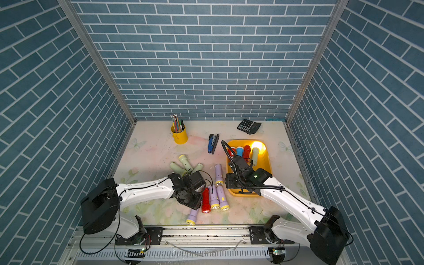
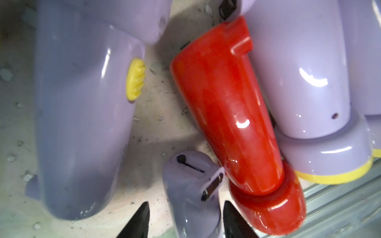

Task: Put the flashlights into the storage boxes
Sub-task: Pick up the flashlight from the center of the board.

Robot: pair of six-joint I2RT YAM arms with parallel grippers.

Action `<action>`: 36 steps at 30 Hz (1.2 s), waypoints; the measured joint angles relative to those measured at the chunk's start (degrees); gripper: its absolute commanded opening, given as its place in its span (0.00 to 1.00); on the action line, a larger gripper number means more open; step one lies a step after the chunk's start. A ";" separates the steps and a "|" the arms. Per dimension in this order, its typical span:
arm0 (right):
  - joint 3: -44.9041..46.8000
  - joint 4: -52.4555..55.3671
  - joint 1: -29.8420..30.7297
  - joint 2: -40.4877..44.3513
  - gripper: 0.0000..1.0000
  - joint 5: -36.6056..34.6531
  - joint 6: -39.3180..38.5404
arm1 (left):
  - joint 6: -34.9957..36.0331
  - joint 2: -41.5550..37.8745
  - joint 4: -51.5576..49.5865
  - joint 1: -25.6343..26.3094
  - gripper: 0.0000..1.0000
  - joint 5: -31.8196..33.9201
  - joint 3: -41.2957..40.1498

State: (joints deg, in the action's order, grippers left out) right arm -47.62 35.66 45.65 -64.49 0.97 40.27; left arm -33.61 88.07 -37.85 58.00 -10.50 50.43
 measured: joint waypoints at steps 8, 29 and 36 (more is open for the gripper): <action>0.76 -1.40 0.07 2.21 0.55 -0.33 0.00 | 2.86 3.93 -1.81 0.31 0.40 0.20 2.47; 8.33 -11.30 0.87 13.86 0.55 0.61 -12.72 | 10.95 -3.80 -4.98 -2.34 0.22 -0.57 6.43; 8.13 -10.54 3.10 17.05 0.55 2.12 -31.54 | 8.50 -6.64 -1.75 -8.20 0.21 -7.17 6.43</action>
State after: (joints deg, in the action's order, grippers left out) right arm -39.48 25.12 48.75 -47.44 3.09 8.73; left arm -25.10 81.43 -39.59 49.80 -17.67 56.86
